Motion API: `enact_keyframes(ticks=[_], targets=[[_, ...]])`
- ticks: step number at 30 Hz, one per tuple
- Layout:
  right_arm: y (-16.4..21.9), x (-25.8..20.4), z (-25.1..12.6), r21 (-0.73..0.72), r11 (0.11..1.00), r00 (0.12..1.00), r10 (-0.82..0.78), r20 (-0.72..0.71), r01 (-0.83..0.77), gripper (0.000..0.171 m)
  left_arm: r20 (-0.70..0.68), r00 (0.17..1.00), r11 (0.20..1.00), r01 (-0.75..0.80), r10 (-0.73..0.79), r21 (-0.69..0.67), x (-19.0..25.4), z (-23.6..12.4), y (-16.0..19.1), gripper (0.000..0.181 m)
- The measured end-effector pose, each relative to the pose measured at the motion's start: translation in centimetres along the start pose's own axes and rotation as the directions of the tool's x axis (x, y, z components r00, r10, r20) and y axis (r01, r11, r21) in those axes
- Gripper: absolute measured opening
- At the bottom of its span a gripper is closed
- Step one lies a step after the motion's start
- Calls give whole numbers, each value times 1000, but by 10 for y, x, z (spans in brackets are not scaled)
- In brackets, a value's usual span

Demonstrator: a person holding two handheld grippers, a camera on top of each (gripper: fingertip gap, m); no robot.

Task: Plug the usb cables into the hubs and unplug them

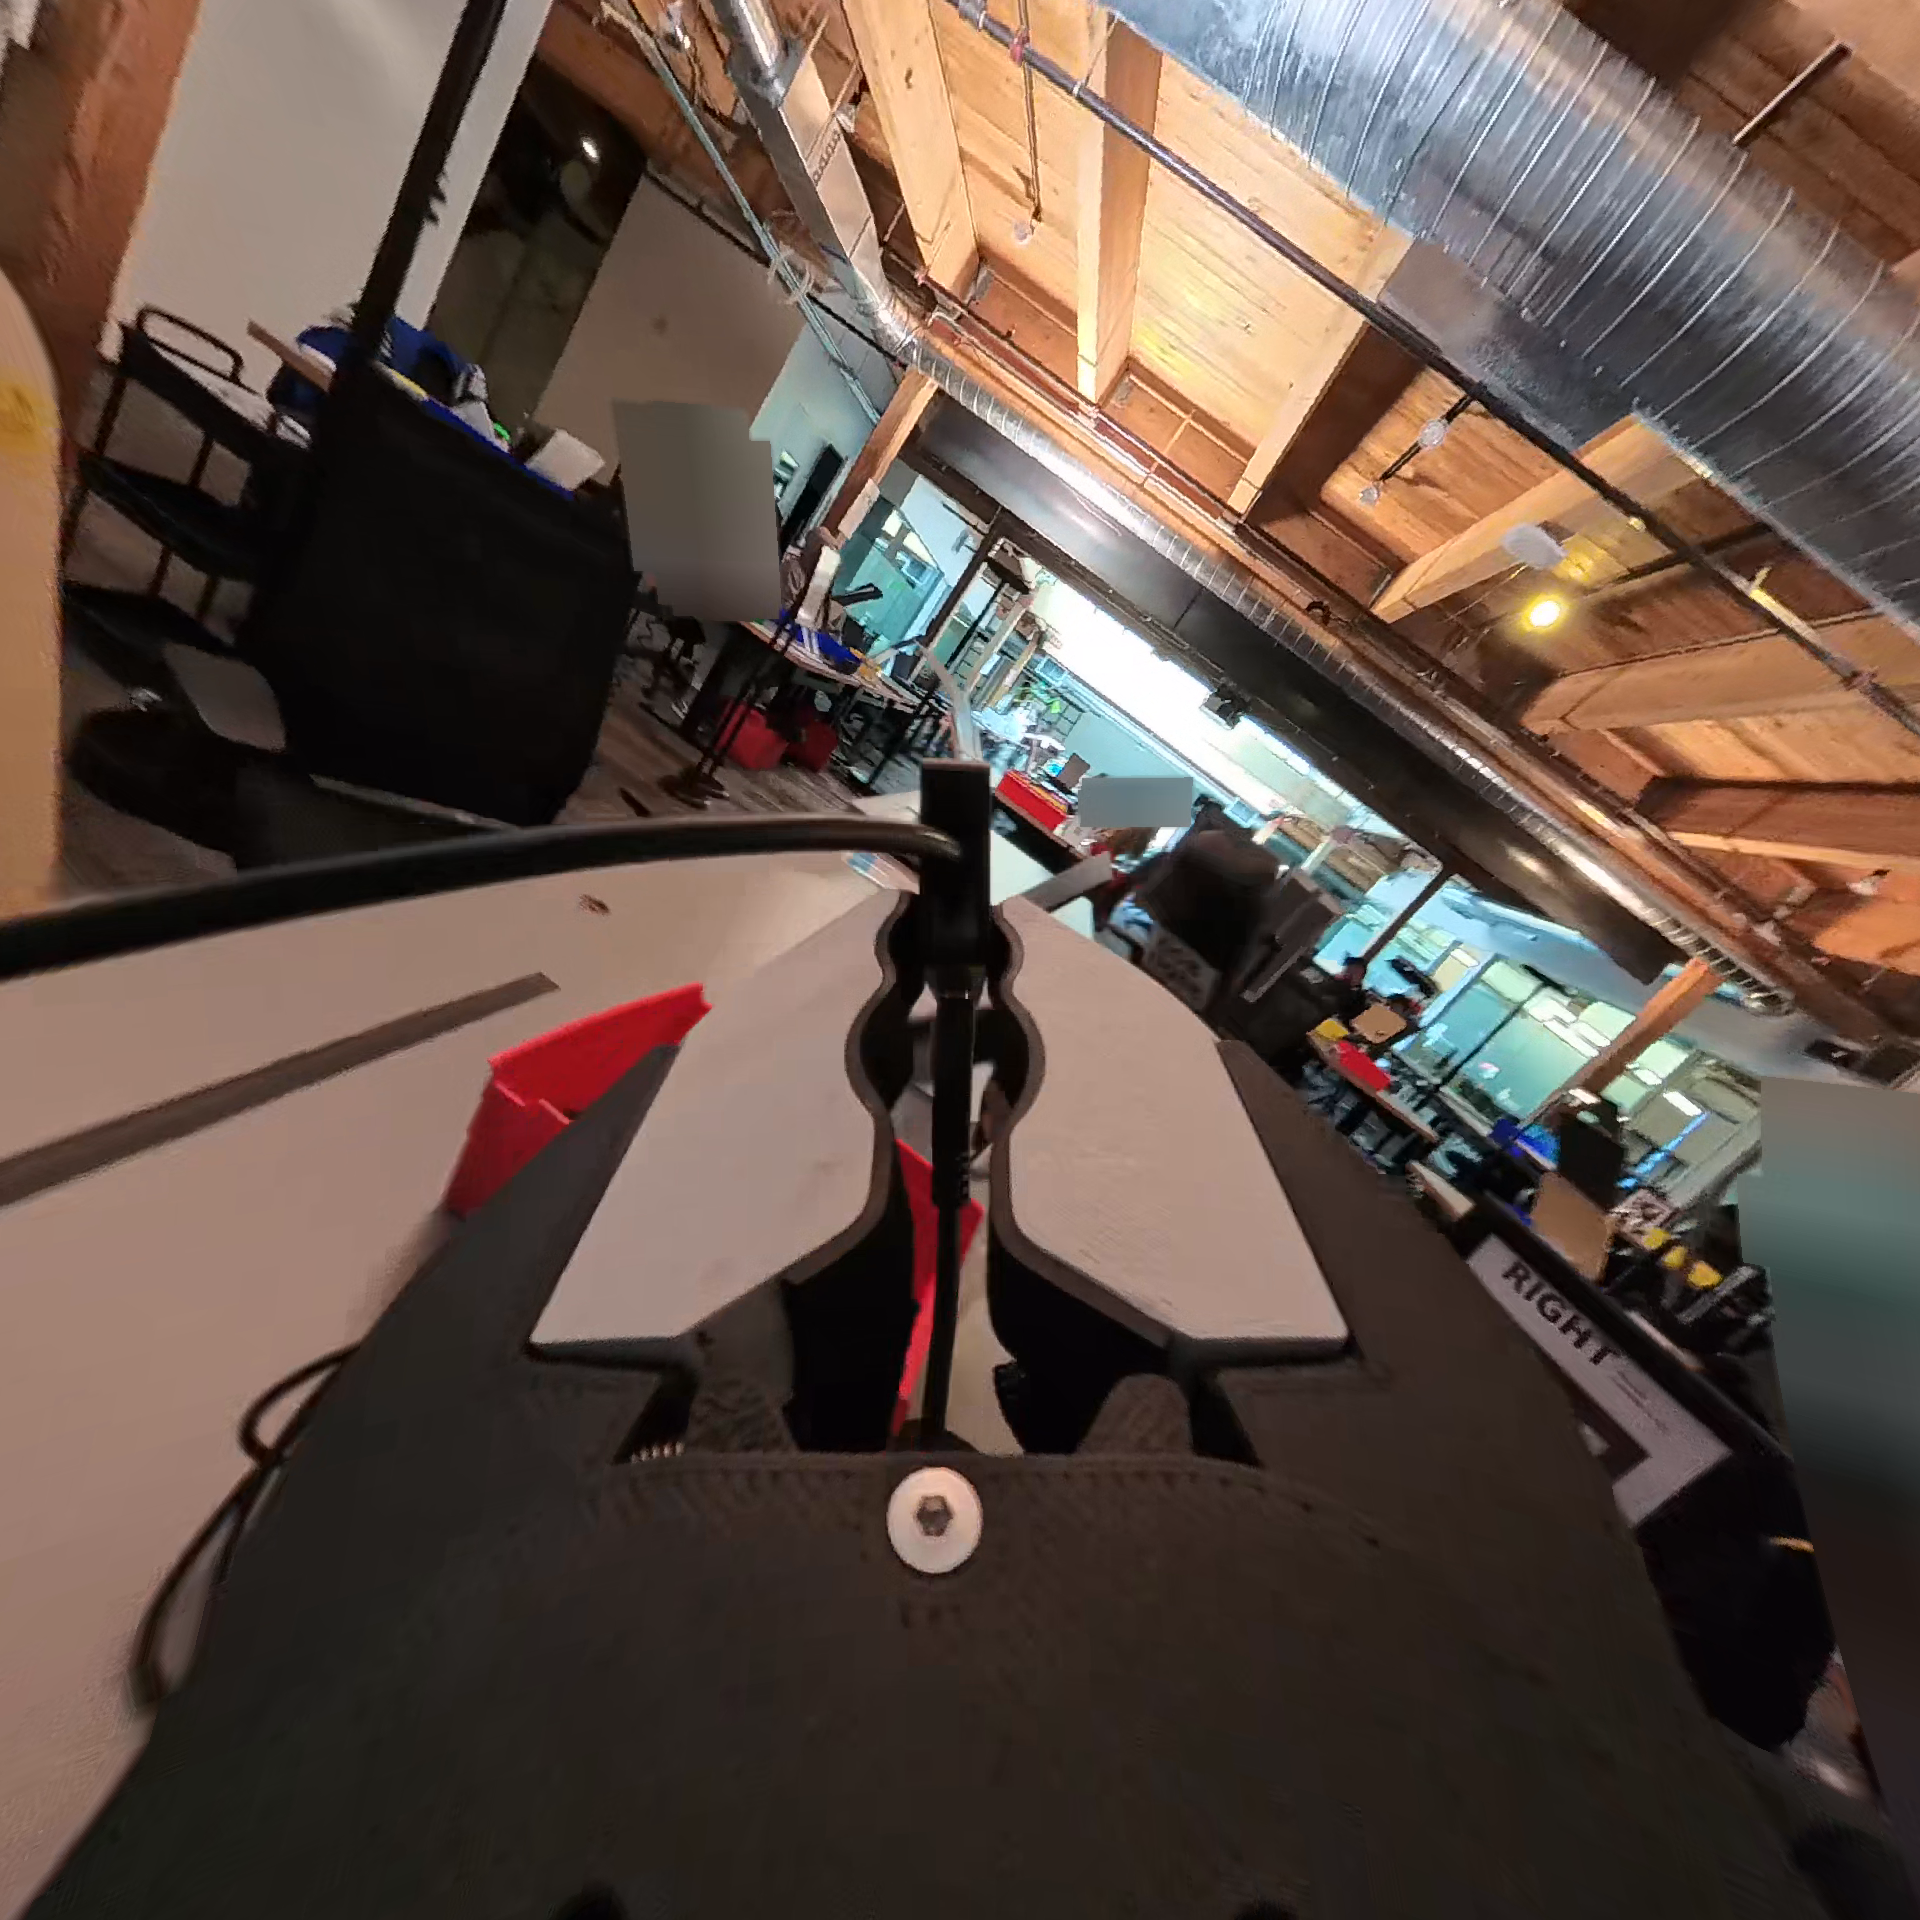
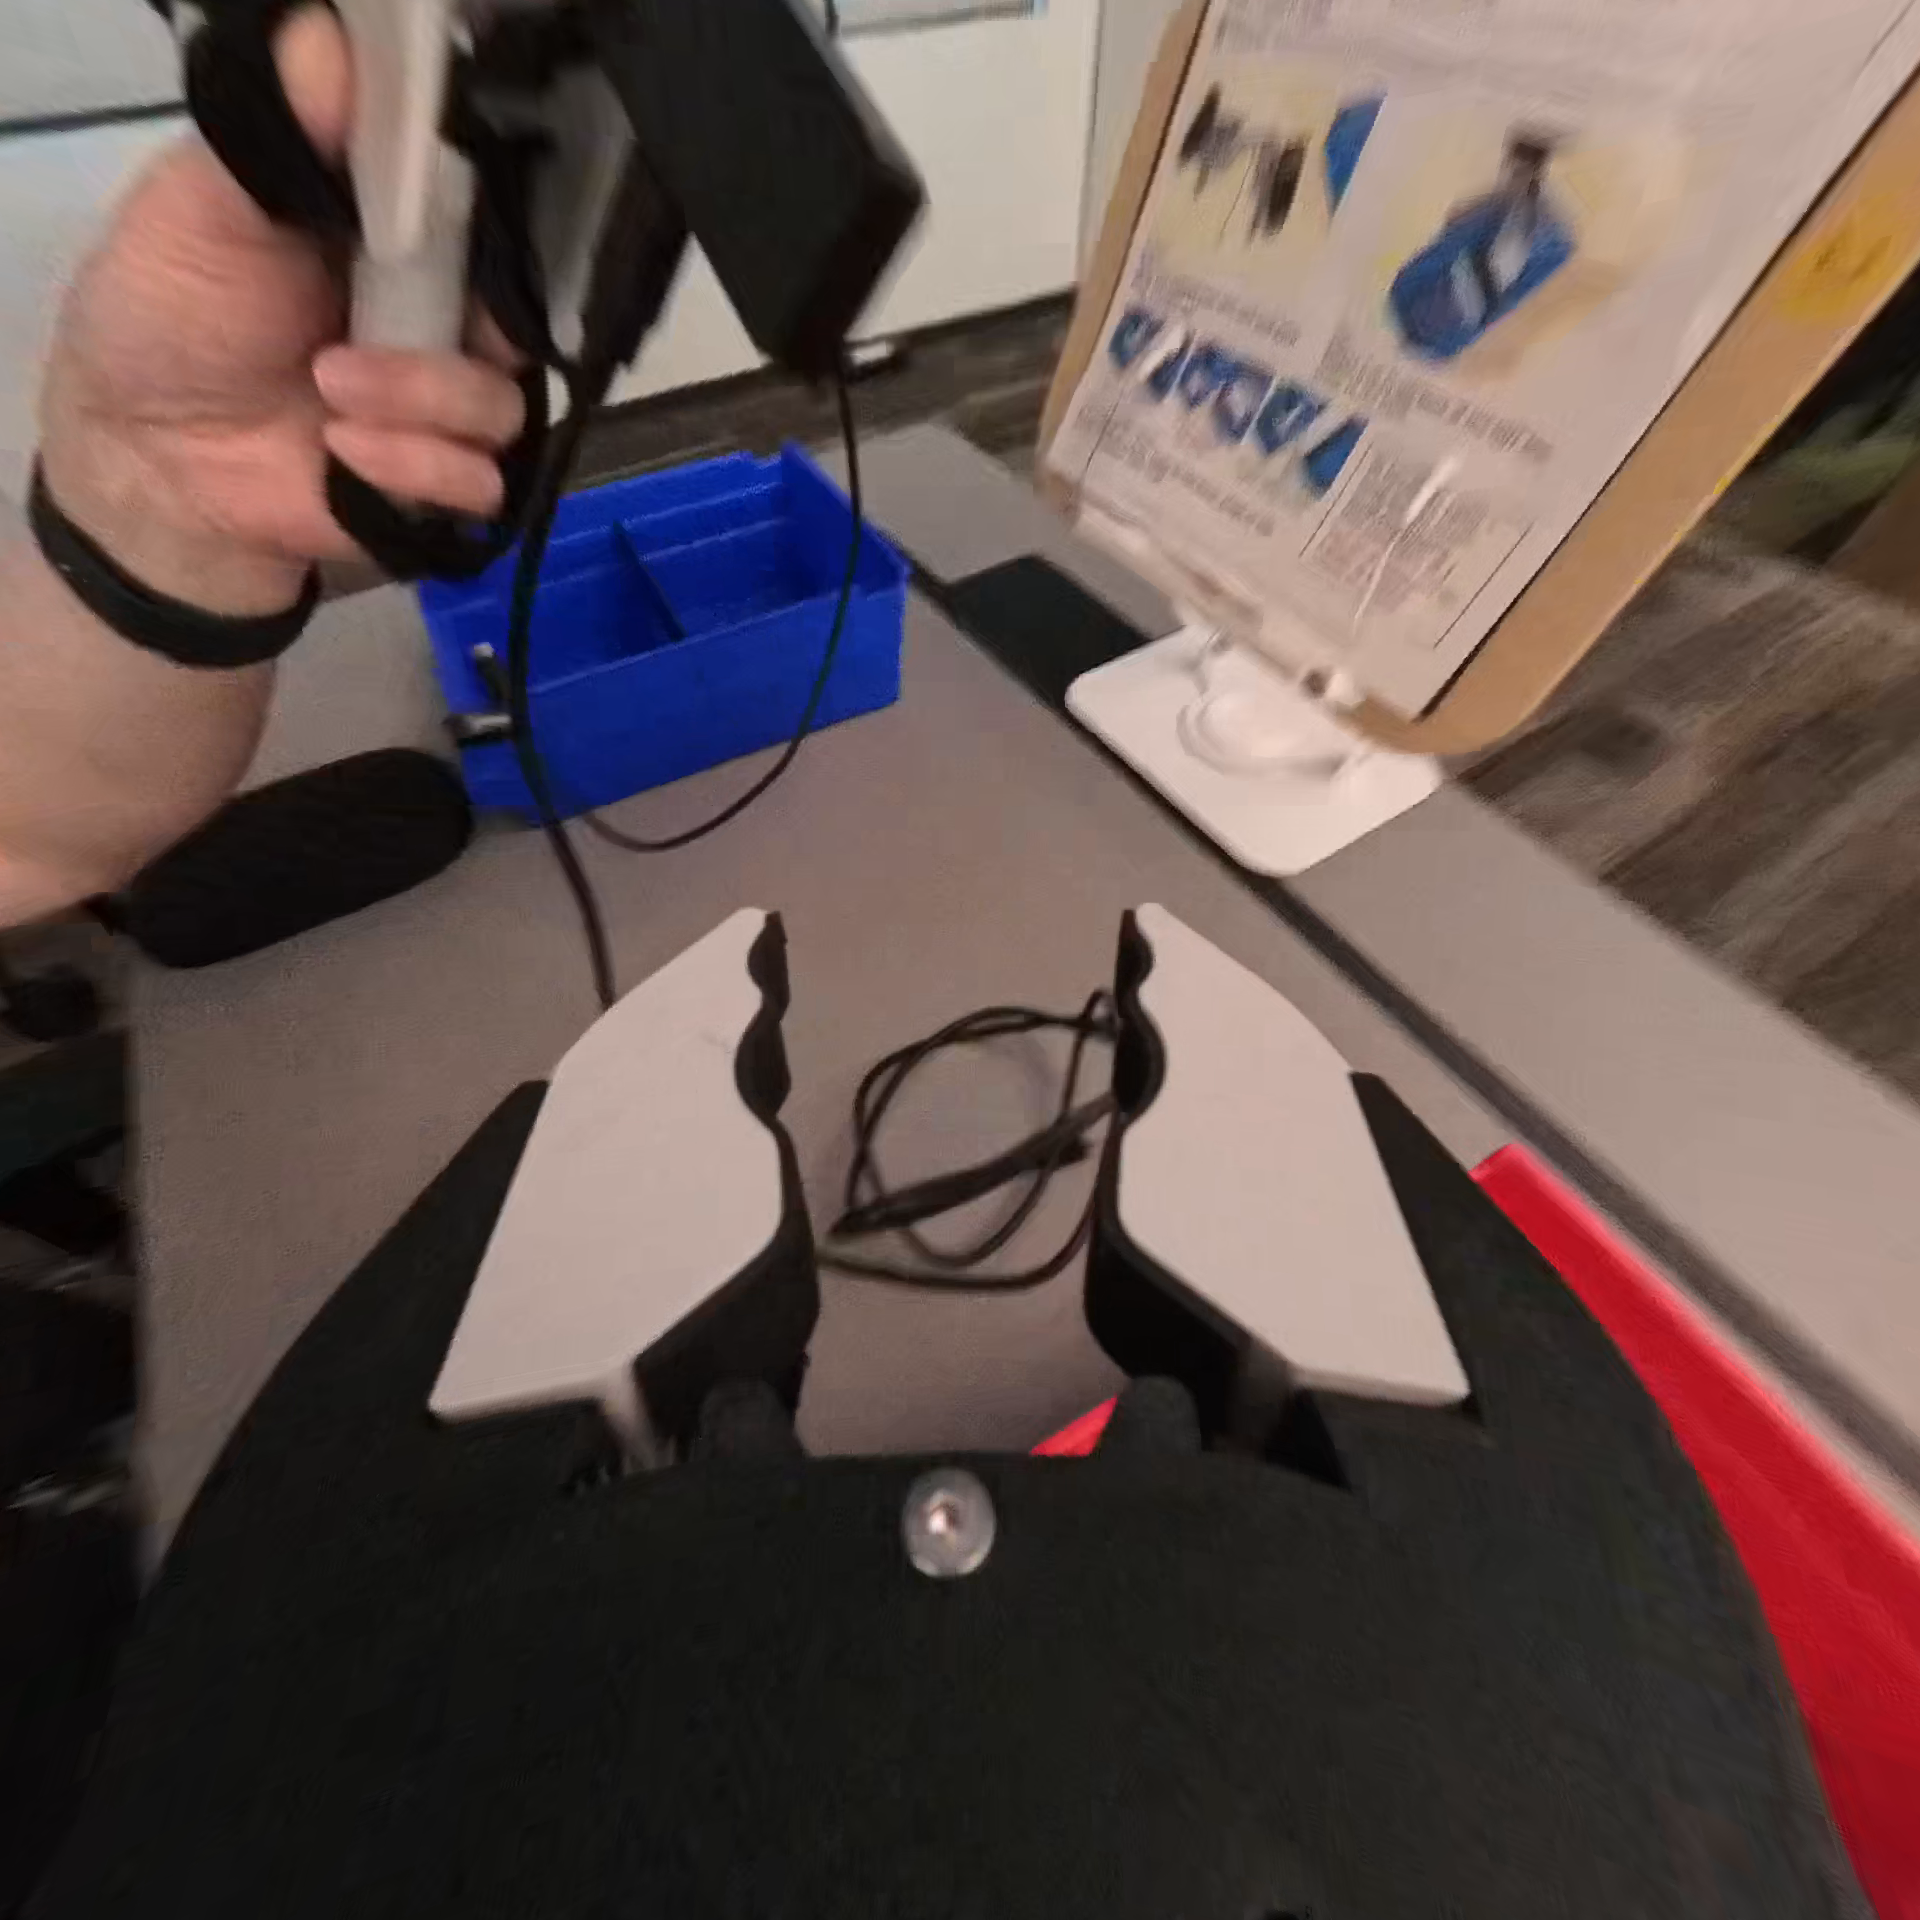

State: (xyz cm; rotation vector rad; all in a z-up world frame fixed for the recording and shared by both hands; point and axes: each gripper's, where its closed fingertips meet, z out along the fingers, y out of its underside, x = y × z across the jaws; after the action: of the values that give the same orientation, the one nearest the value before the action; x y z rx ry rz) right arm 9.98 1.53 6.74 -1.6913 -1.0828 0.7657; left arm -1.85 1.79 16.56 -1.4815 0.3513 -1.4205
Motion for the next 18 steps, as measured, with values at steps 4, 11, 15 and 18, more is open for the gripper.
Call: enact_keyframes(ticks=[4,11,15,18], targets=[[-53,1,5,270,839,863,-379,-334,473,84,4,1000,997,18,-18,-69,-11,27,33,10],[-47,2,13,177,747,730,-523,-440,641,50,14,993,982,-117,120,-146,-5,54,60,11],[-37,4,8,142,765,744,-538,-397,628,37,-35,996,980,-87,82,-177,-4,55,76,11],[-32,5,8,93,776,742,-550,-384,624,37,-56,997,978,-66,55,-200,-7,56,81,11]])
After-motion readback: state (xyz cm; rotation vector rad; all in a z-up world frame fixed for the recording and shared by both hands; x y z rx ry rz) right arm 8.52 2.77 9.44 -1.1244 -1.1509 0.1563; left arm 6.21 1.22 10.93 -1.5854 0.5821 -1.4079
